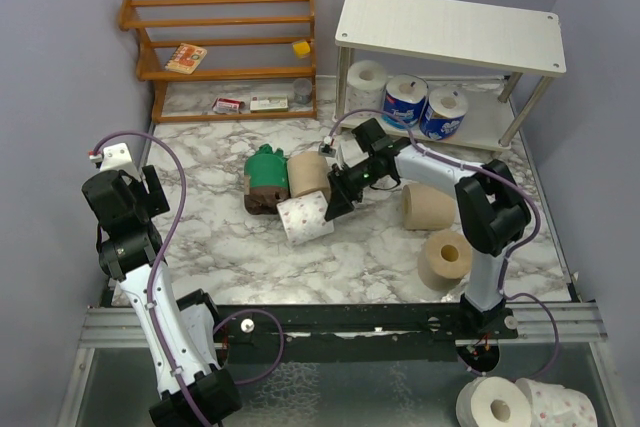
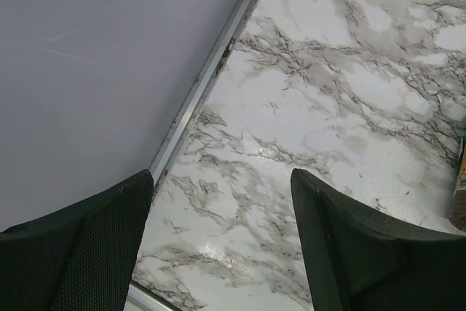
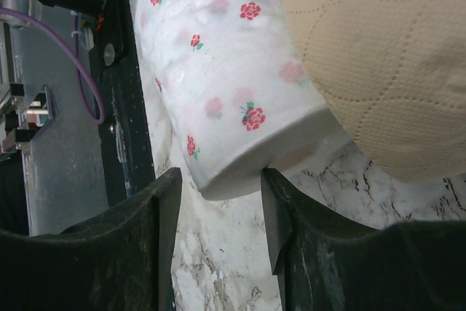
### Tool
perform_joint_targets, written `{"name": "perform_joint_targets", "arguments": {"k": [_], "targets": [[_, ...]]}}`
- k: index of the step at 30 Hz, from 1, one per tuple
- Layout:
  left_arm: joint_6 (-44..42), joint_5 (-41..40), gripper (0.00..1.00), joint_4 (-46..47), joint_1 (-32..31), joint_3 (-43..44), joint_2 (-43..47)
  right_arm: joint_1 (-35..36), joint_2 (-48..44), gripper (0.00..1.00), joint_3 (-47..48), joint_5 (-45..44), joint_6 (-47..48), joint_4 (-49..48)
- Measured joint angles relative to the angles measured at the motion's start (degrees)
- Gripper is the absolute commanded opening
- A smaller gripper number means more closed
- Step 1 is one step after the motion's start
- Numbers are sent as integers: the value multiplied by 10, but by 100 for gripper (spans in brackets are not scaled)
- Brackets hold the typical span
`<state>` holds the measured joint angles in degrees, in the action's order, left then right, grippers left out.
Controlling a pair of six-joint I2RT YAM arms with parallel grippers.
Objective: Place and organize the paper towels onto the shelf
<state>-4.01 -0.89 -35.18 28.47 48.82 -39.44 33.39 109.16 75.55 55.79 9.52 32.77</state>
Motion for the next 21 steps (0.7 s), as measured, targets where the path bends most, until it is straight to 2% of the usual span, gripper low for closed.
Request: {"name": "perform_joint_targets", "arguments": {"k": [6, 7, 8, 10, 11, 21], "targets": [[0, 0, 79, 0, -1, 0, 0, 10, 3, 47, 0, 0, -3, -12], [0, 0, 79, 0, -1, 0, 0, 13, 4, 42, 0, 0, -3, -16], [0, 0, 79, 0, -1, 0, 0, 15, 5, 33, 0, 0, -4, -18], [0, 0, 79, 0, -1, 0, 0, 18, 7, 4, 0, 0, -5, -25], [0, 0, 79, 0, -1, 0, 0, 19, 8, 1, 0, 0, -7, -28], [0, 0, 79, 0, -1, 0, -6, 21, 9, 1, 1, -6, -2, -38]]}}
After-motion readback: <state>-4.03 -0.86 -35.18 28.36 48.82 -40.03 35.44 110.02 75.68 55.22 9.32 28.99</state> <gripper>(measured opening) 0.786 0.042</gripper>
